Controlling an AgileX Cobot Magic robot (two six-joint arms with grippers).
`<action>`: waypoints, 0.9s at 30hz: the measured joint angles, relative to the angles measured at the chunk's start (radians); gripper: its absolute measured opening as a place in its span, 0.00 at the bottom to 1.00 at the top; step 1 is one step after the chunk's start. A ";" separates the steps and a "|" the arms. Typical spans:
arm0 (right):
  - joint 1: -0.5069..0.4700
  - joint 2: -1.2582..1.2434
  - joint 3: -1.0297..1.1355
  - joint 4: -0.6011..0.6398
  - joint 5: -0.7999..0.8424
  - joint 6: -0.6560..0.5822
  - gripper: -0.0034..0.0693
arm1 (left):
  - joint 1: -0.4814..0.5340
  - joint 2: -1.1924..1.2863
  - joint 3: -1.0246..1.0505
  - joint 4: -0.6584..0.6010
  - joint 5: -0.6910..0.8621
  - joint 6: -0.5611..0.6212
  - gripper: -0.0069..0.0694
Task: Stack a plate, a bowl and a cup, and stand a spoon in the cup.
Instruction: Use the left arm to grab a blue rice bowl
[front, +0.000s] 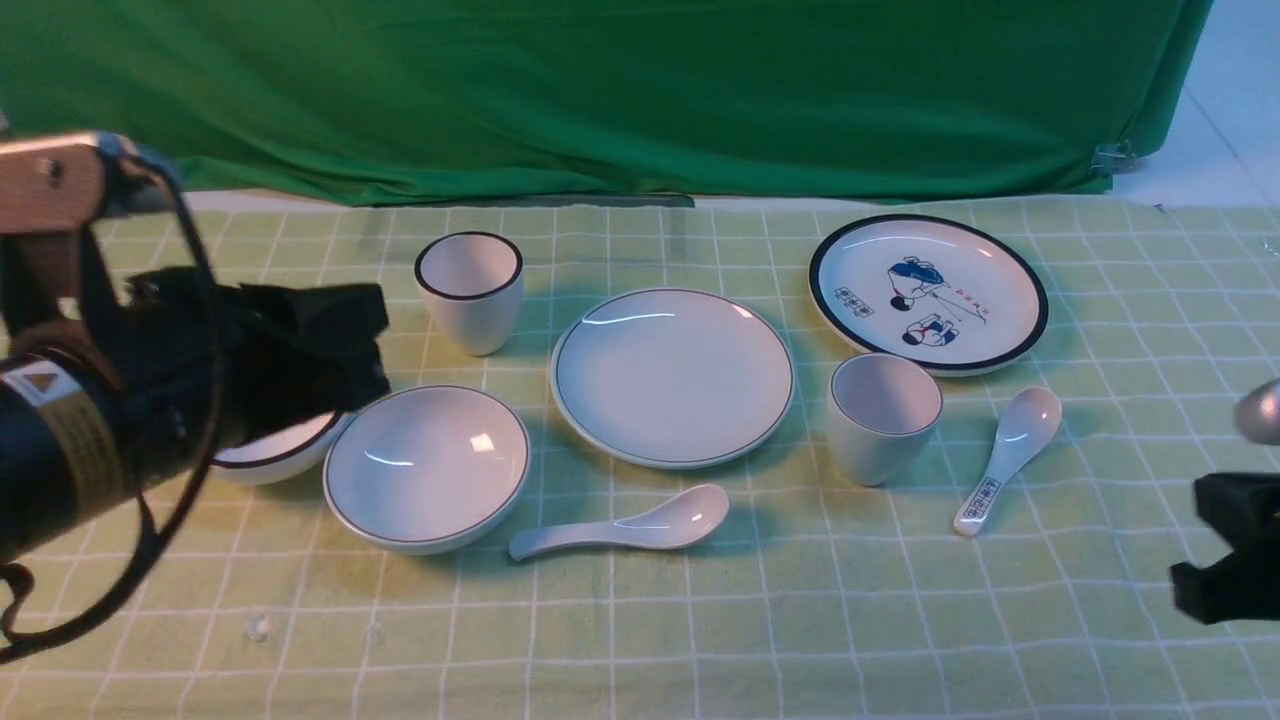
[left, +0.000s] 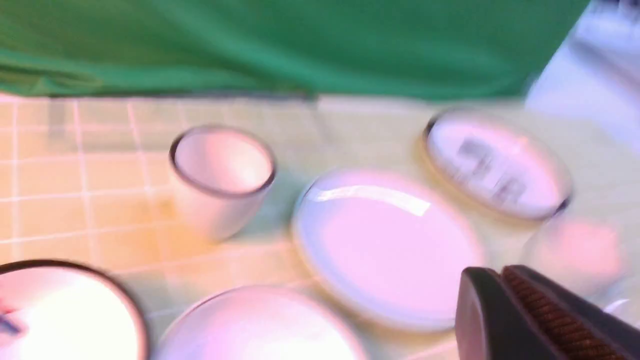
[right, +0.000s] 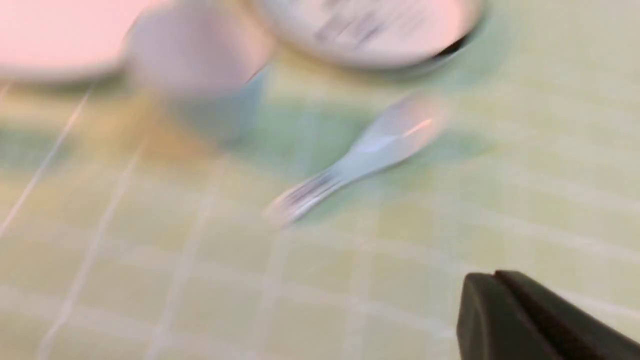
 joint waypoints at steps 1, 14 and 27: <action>0.039 0.046 -0.026 0.000 0.020 -0.004 0.10 | -0.010 0.029 -0.008 0.034 0.076 -0.004 0.11; 0.300 0.335 -0.173 0.001 0.168 -0.017 0.10 | 0.039 0.085 -0.077 -1.194 0.707 0.992 0.11; 0.315 0.340 -0.176 0.001 0.161 -0.017 0.13 | 0.037 0.306 -0.143 -1.582 0.563 1.442 0.45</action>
